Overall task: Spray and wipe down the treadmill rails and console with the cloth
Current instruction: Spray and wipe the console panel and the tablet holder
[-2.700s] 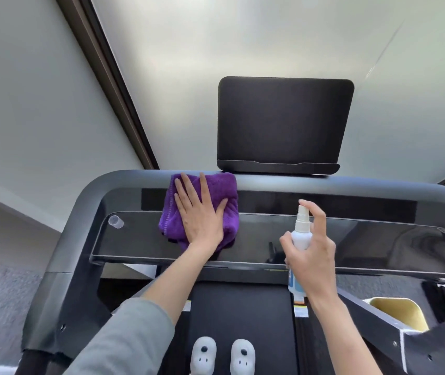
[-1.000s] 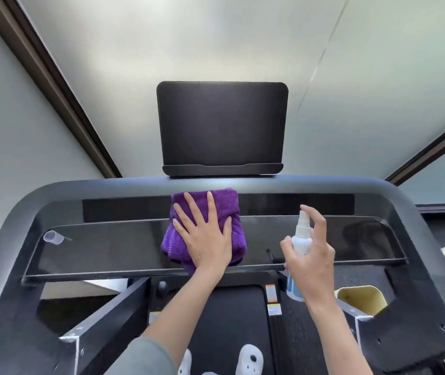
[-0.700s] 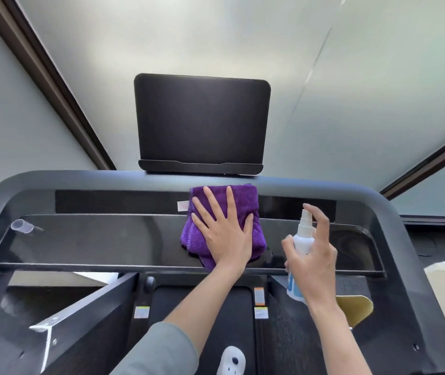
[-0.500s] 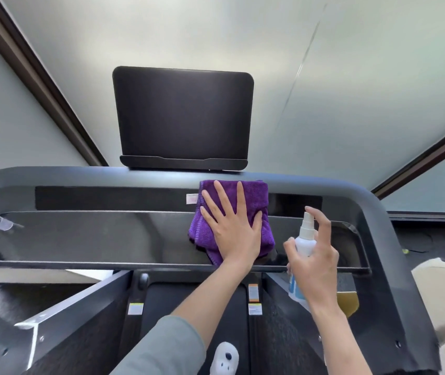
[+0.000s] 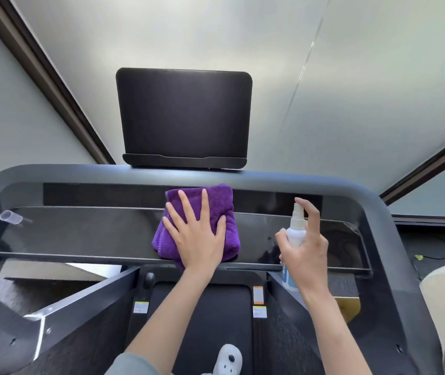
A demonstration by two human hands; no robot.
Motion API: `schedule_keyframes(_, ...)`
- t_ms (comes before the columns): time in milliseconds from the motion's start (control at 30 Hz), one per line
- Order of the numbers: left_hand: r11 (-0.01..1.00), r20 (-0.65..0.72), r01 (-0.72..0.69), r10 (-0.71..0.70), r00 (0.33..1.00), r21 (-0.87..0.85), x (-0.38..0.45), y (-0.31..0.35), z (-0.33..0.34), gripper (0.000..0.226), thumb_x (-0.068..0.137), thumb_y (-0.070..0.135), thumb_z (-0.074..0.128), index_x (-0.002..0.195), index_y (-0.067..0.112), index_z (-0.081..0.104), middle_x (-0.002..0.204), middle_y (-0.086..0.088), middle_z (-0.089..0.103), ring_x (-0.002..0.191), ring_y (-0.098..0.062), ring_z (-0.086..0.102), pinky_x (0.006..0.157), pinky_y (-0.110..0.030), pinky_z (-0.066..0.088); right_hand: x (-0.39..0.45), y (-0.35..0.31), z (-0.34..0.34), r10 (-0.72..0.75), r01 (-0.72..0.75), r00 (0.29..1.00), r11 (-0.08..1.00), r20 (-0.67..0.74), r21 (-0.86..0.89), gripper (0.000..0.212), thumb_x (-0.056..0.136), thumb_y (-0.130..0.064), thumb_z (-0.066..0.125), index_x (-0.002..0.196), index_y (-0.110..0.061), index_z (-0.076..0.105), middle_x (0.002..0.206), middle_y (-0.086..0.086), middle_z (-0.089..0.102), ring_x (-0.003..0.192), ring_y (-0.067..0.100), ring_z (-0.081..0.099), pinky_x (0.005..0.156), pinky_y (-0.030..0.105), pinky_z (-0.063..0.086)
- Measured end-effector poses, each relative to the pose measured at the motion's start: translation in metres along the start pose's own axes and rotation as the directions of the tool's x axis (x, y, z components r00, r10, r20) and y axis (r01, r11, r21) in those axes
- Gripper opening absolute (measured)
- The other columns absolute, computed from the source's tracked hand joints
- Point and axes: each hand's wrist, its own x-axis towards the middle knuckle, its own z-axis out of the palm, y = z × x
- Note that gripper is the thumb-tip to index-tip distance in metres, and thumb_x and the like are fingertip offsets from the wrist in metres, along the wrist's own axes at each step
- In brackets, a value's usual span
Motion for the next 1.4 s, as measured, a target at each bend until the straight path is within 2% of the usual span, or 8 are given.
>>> schedule_keyframes(300, 0.983, 0.027, -0.176, 0.178, 0.984, -0.061, -0.005, 0.086, 0.013, 0.078, 0.093, 0.067, 0.022, 0.153, 0.031, -0.014, 0.157, -0.019, -0.025, 0.142, -0.049, -0.021, 0.118, -0.055, -0.004, 0.007, 0.008, -0.026, 0.031, -0.033, 0.996, 0.999, -0.086, -0.024, 0.063, 0.084, -0.002, 0.060, 0.127, -0.043, 0.042, 0.059, 0.017, 0.053, 0.048, 0.039, 0.055, 0.052, 0.052, 0.054)
schedule_keyframes(567, 0.844, 0.061, -0.506, 0.523, 0.850, -0.178, -0.020, 0.175, 0.030, 0.067, 0.095, 0.054, 0.039, 0.154, 0.034, 0.015, 0.161, -0.011, -0.014, 0.142, -0.041, -0.026, 0.118, -0.053, -0.012, -0.003, 0.028, -0.070, 0.075, -0.093, 0.970, 0.993, -0.231, -0.067, 0.061, 0.084, -0.001, 0.063, 0.127, -0.038, 0.043, 0.072, 0.007, 0.060, 0.052, 0.033, 0.062, 0.056, 0.049, 0.056)
schedule_keyframes(700, 0.825, 0.109, -0.526, 0.554, 0.826, -0.210, -0.039, 0.210, 0.036, 0.067, 0.093, 0.054, 0.039, 0.153, 0.034, 0.019, 0.161, -0.010, -0.017, 0.142, -0.040, -0.029, 0.115, -0.052, -0.018, -0.013, 0.035, -0.091, 0.085, -0.120, 0.946, 0.989, -0.313, -0.092, 0.060, 0.085, 0.001, 0.062, 0.127, -0.037, 0.042, 0.074, 0.007, 0.063, 0.050, 0.029, 0.063, 0.052, 0.043, 0.054)
schedule_keyframes(833, 0.805, 0.102, -0.555, 0.582, 0.807, -0.208, -0.043, 0.207, 0.037, 0.064, 0.090, 0.057, 0.044, 0.149, 0.034, 0.032, 0.162, -0.008, -0.012, 0.144, -0.038, -0.025, 0.117, -0.053, -0.013, -0.021, 0.037, -0.095, 0.105, -0.148, 0.932, 0.984, -0.346, -0.100, 0.058, 0.085, -0.001, 0.063, 0.128, -0.034, 0.043, 0.072, 0.007, 0.063, 0.049, 0.028, 0.063, 0.053, 0.040, 0.052)
schedule_keyframes(933, 0.732, 0.074, -0.632, 0.666, 0.742, -0.255, -0.045, 0.190, 0.035, 0.058, 0.086, 0.056, 0.050, 0.138, 0.031, 0.050, 0.163, -0.006, 0.004, 0.147, -0.036, -0.014, 0.119, -0.052, -0.006, -0.023, 0.034, -0.086, 0.098, -0.139, 0.940, 0.985, -0.326, -0.104, 0.055, 0.087, -0.001, 0.064, 0.129, -0.030, 0.044, 0.074, 0.006, 0.064, 0.052, 0.030, 0.063, 0.056, 0.043, 0.054)
schedule_keyframes(1033, 0.679, 0.140, -0.706, 0.734, 0.665, -0.203, -0.050, 0.181, 0.037, 0.053, 0.092, 0.049, 0.046, 0.143, 0.036, 0.042, 0.164, -0.005, 0.004, 0.147, -0.037, -0.014, 0.118, -0.052, -0.008, -0.021, 0.025, -0.075, 0.100, -0.129, 0.949, 0.988, -0.299, -0.080, 0.058, 0.084, 0.001, 0.063, 0.130, -0.030, 0.045, 0.076, 0.003, 0.062, 0.055, 0.029, 0.061, 0.058, 0.048, 0.055)
schedule_keyframes(1200, 0.693, 0.227, -0.718, 0.712, 0.665, -0.067, -0.047, 0.197, 0.034, 0.064, 0.094, 0.055, 0.039, 0.152, 0.040, 0.017, 0.162, -0.008, -0.013, 0.143, -0.042, -0.025, 0.115, -0.056, -0.015, -0.013, 0.020, -0.076, 0.100, -0.118, 0.947, 0.992, -0.305, -0.044, 0.058, 0.085, -0.002, 0.062, 0.128, -0.036, 0.042, 0.080, 0.005, 0.063, 0.058, 0.032, 0.062, 0.057, 0.049, 0.056)
schedule_keyframes(1400, 0.671, 0.175, -0.709, 0.742, 0.648, -0.219, -0.046, 0.195, 0.034, 0.053, 0.095, 0.057, 0.038, 0.144, 0.037, 0.041, 0.164, -0.003, 0.000, 0.147, -0.034, -0.019, 0.117, -0.050, -0.015, -0.015, 0.029, -0.097, 0.130, -0.164, 0.910, 0.985, -0.393, -0.056, 0.058, 0.082, 0.001, 0.060, 0.126, -0.034, 0.043, 0.075, 0.010, 0.063, 0.055, 0.040, 0.061, 0.059, 0.055, 0.054)
